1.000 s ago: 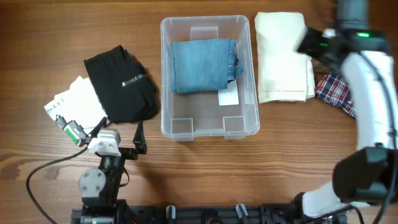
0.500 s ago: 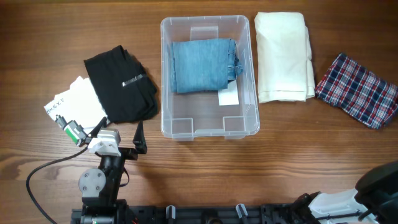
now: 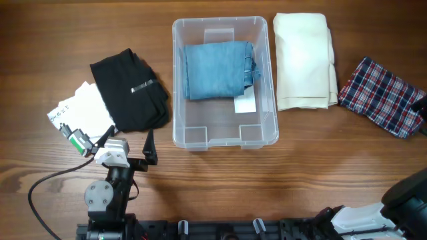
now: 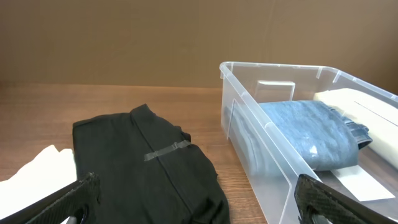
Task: Pack container
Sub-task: 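Move the right gripper to the plaid garment and grasp it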
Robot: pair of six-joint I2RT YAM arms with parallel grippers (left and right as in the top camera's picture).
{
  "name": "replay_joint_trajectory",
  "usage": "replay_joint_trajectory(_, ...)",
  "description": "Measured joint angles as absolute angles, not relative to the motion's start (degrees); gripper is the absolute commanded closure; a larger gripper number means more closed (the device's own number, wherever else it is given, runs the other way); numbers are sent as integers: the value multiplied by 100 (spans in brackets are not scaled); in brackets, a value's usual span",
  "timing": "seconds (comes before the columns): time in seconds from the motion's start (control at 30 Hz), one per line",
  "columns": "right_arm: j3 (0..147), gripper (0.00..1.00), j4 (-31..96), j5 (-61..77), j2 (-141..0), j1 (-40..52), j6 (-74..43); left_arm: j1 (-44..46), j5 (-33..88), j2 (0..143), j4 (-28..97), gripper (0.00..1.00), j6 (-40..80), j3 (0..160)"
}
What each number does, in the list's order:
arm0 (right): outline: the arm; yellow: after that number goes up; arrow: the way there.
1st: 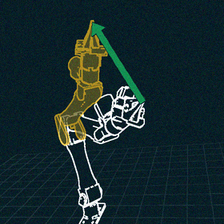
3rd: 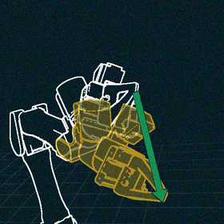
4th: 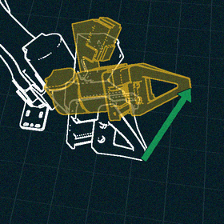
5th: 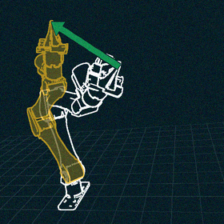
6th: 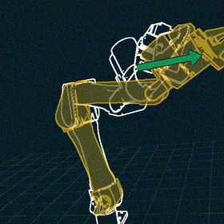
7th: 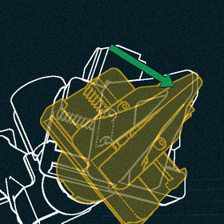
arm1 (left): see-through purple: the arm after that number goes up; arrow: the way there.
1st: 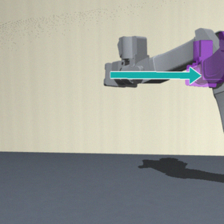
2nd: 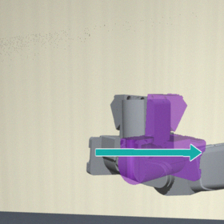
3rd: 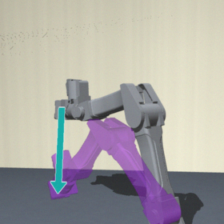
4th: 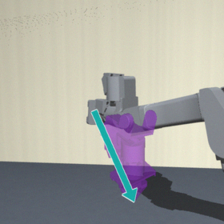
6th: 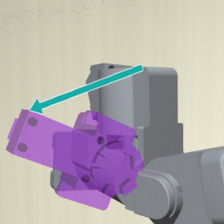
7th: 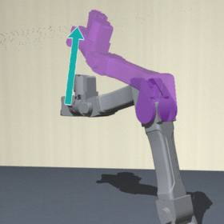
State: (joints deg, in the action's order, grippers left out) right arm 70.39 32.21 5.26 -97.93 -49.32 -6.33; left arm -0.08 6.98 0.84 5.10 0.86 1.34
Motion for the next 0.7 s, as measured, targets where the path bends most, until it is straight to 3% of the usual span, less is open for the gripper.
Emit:
replay_joint_trajectory(0.6, 6814, 1, 1363, 1393, -11434, -4956, -331, -8, 698, 84, 510, 0, 86, 134)
replay_joint_trajectory(0.67, 6853, 14, 1356, 1535, -11487, -4993, -307, -8, 698, 84, 510, 0, 89, 134)
replay_joint_trajectory(0.7, 6875, 25, 1356, 1625, -11515, -5006, -281, -8, 701, 84, 510, 0, 86, 134)
